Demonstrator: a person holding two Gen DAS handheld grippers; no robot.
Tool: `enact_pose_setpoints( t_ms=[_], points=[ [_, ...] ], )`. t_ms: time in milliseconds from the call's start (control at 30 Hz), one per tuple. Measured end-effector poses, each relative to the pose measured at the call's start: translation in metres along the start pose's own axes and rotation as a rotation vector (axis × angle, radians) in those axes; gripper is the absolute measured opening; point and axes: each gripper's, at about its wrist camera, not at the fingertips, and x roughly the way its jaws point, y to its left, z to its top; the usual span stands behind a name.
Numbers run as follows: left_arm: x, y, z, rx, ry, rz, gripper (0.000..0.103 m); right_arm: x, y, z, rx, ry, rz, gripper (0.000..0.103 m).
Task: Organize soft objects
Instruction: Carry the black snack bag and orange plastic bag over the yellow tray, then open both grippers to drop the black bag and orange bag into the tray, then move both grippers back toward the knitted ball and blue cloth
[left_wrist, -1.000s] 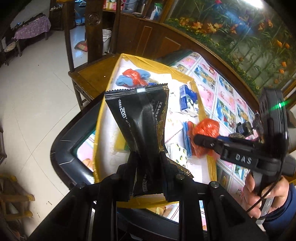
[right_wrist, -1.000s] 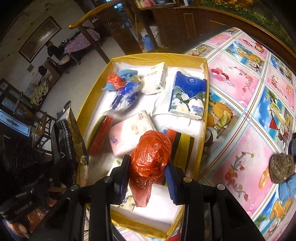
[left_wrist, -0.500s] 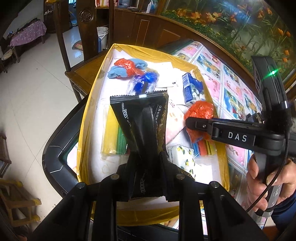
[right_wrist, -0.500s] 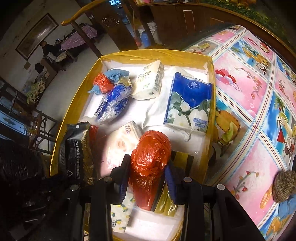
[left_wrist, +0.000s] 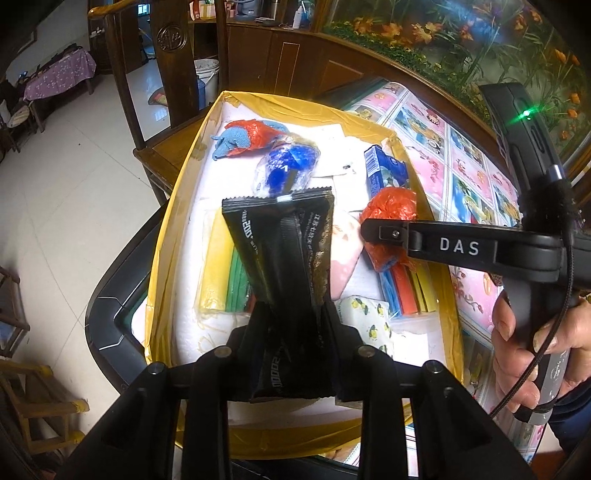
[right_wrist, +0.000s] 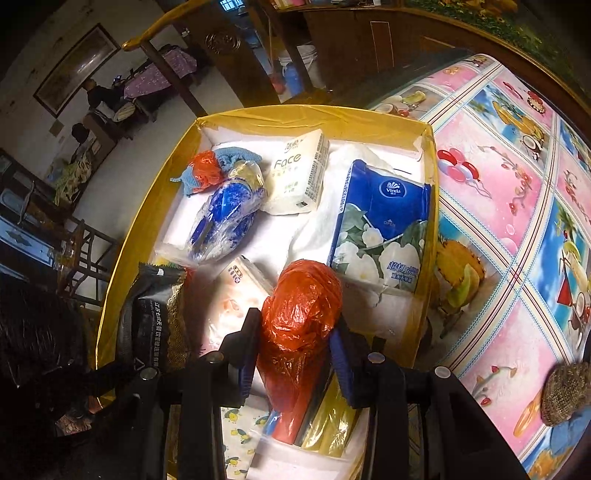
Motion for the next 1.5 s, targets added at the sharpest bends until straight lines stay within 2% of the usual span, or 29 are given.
enact_pose_setpoints(
  t_ms=[67,167,300,400,700,1067,1500],
  points=[
    [-0.001,-0.002,-0.001,0.004,-0.005,0.004,0.038,-0.001,0.000,-0.001,0.001,0.001,-0.004,0.042],
    [-0.005,-0.004,-0.002,0.007,-0.014,0.008,0.044,-0.003,0.000,-0.004,0.002,-0.002,-0.007,0.047],
    [-0.011,-0.004,-0.004,0.003,-0.030,0.003,0.048,-0.012,-0.002,-0.009,0.004,-0.031,-0.016,0.059],
    [-0.018,-0.003,-0.006,-0.001,-0.055,0.006,0.057,-0.022,-0.001,-0.011,0.006,-0.056,-0.028,0.066],
    [-0.038,-0.002,-0.012,-0.019,-0.096,0.007,0.062,-0.049,0.001,-0.019,0.007,-0.100,-0.027,0.069],
    [-0.073,-0.014,-0.022,-0.020,-0.172,0.000,0.073,-0.087,-0.009,-0.044,0.045,-0.154,-0.013,0.071],
    [-0.096,-0.038,-0.027,-0.015,-0.217,-0.037,0.078,-0.148,-0.053,-0.096,0.143,-0.233,0.008,0.073]
  ],
)
